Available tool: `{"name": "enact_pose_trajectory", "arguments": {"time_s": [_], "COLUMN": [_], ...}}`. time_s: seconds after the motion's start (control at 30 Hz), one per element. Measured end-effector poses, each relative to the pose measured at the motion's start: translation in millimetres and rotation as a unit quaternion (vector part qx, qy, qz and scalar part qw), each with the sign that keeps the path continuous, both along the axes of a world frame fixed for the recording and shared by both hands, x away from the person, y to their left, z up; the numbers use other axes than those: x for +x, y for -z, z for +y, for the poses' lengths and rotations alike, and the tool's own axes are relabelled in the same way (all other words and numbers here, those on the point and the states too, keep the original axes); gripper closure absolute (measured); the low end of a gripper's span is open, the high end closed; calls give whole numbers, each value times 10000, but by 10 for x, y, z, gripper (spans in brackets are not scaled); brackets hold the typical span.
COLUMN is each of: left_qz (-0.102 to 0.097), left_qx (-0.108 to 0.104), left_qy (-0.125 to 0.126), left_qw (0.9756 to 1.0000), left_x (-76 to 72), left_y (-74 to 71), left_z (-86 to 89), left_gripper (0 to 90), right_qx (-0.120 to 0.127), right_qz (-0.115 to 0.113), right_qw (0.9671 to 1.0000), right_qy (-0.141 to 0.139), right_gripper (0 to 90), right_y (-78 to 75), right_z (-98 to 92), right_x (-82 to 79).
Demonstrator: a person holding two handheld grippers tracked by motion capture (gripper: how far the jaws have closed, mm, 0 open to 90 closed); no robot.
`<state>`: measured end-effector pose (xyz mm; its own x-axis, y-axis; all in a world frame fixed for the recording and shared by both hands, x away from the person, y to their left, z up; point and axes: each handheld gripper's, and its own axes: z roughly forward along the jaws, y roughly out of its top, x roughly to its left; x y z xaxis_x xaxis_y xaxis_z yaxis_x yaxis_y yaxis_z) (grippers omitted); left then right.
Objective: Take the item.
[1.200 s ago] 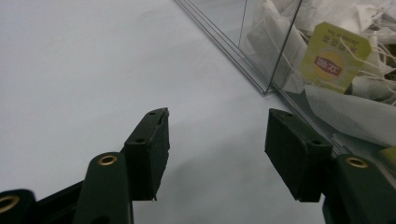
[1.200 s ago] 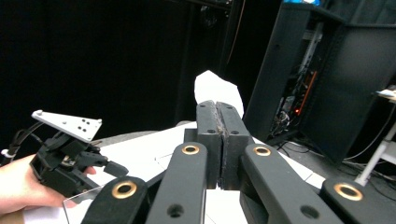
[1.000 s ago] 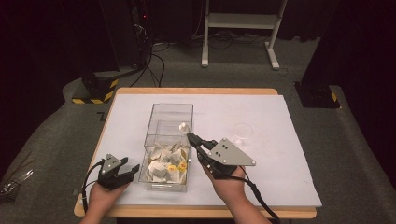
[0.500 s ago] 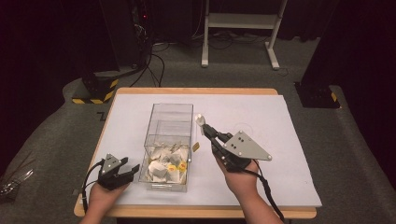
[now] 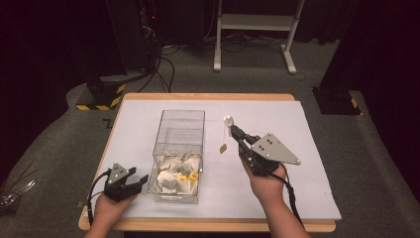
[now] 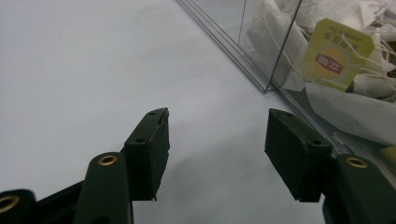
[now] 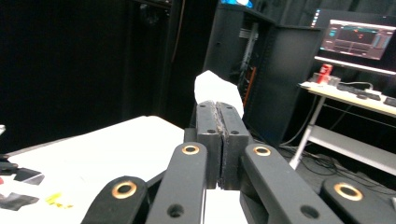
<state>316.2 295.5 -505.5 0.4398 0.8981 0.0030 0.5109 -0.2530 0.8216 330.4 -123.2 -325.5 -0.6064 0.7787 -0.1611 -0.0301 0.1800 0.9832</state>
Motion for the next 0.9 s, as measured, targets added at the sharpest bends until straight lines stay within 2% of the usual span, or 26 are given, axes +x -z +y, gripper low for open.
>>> {"name": "enact_pose_trajectory", "arguments": {"time_s": [0.53,0.9], "left_qz": [-65,-21], "left_qx": [-30,-26], "left_qy": [-9,3], "left_qw": [10000,10000], "left_x": [-15,-7], "left_y": [-2,0], "left_z": [0,-2], "left_gripper": [403,403], "right_qx": [-6,-16], "right_qz": [64,90], "right_qw": [9987,9966], "right_qy": [496,816], "right_gripper": [894,894], "right_y": [14,24], "right_z": [-268,-434], "right_x": [213,316]}}
